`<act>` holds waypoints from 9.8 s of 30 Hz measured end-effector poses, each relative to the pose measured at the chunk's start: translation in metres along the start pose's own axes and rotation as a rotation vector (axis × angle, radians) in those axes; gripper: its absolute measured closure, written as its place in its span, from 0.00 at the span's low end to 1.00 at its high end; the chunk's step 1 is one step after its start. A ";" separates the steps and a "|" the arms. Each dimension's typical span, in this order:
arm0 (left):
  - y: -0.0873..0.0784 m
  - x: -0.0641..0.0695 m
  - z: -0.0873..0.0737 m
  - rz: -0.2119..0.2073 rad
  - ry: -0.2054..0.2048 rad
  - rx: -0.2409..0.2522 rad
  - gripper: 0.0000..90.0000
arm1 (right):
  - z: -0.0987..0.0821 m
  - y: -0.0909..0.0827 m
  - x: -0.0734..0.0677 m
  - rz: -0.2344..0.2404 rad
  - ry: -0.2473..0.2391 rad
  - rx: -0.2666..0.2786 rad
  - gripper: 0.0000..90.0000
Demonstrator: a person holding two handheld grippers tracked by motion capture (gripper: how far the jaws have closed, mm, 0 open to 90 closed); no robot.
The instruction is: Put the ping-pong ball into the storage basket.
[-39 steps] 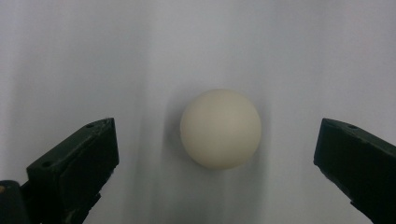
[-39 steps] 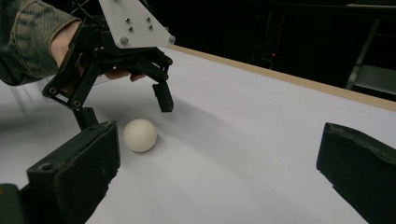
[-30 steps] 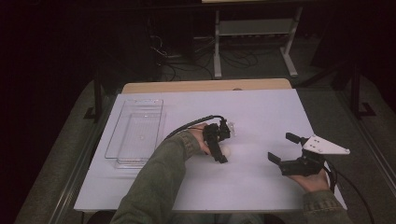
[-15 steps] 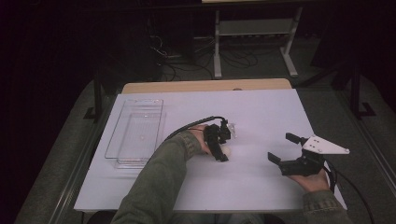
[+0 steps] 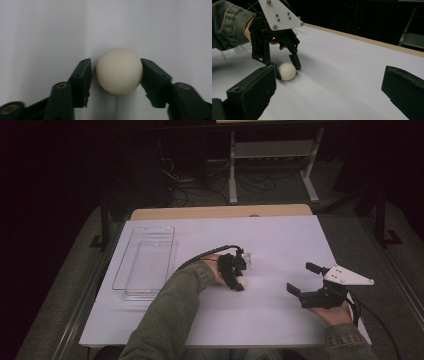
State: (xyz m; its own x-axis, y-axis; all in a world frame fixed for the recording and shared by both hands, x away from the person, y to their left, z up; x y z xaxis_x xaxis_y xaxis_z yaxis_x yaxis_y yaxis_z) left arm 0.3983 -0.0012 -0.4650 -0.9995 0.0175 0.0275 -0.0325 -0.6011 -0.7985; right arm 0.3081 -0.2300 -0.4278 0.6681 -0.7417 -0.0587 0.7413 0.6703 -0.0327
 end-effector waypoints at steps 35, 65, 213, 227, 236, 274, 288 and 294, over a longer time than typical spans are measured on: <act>-0.028 0.010 0.029 -0.018 0.064 -0.052 0.57 | 0.003 0.000 -0.003 0.009 -0.004 0.016 0.00; -0.084 0.023 0.049 -0.053 0.039 -0.075 0.57 | 0.006 -0.001 -0.002 0.008 -0.004 0.033 0.00; -0.263 0.033 -0.092 0.137 -0.223 -0.239 0.57 | 0.005 -0.001 -0.005 -0.007 -0.026 0.009 0.00; -0.249 0.030 -0.100 0.126 -0.218 -0.252 0.57 | 0.004 -0.001 -0.005 -0.007 -0.027 0.004 0.00; -0.240 0.028 -0.104 0.117 -0.225 -0.235 0.57 | 0.004 -0.002 -0.005 -0.011 -0.026 0.007 0.00; -0.207 0.021 -0.132 0.100 -0.239 -0.233 0.57 | 0.003 -0.003 -0.005 -0.011 -0.027 -0.002 0.00; -0.190 0.016 -0.149 0.098 -0.255 -0.256 0.57 | 0.002 -0.003 -0.005 -0.011 -0.028 -0.006 0.00; -0.184 0.012 -0.154 0.098 -0.264 -0.250 0.57 | 0.001 -0.001 -0.006 -0.005 -0.027 -0.015 0.00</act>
State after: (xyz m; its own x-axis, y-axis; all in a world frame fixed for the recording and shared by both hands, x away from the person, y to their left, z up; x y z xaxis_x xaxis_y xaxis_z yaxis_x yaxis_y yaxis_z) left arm 0.3918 0.2328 -0.4105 -0.9638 -0.2568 0.0718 0.0311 -0.3755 -0.9263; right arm 0.3030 -0.2263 -0.4268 0.6661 -0.7452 -0.0315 0.7437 0.6668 -0.0478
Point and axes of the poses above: each handheld gripper's, and its own axes: y roughly forward along the jaws, z roughly out of its top, x roughly to its right, the point moved 5 cm from there along y, roughly forward along the jaws, and after that the axes turned 14 degrees about x, right-handed, at the moved point
